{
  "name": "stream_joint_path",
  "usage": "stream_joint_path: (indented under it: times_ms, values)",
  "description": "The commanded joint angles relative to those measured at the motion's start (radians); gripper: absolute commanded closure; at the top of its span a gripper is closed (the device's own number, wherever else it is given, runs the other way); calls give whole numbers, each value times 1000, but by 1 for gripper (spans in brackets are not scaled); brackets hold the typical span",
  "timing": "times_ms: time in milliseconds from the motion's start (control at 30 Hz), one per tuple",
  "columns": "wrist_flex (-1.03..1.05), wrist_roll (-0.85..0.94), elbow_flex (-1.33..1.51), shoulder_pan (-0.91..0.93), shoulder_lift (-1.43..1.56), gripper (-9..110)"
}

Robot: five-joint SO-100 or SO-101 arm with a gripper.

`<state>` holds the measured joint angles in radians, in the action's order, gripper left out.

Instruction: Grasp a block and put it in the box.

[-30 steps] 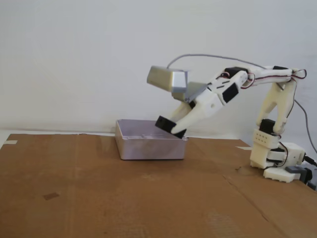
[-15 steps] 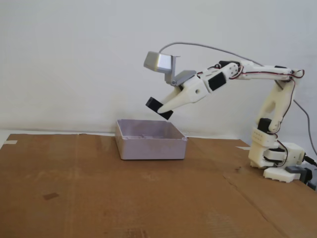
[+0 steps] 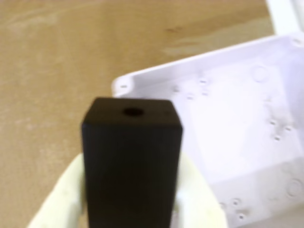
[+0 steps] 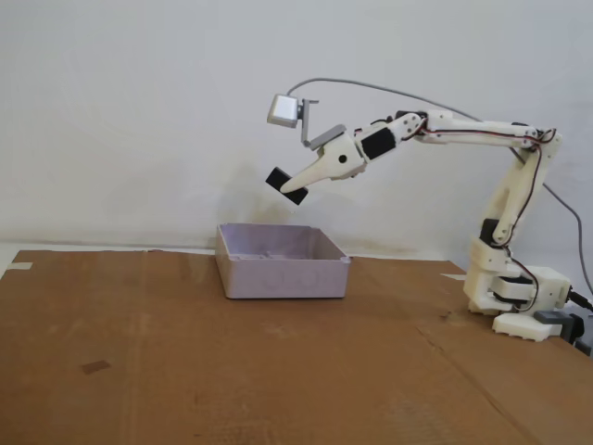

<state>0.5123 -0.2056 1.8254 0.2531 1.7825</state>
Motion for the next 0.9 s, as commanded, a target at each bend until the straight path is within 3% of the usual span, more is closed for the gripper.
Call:
stream_joint_path:
  times_ms: [0,867]
  values:
    - [-18,11,-101,41,112,102]
    - [-20,11,-35,172,-32,102]
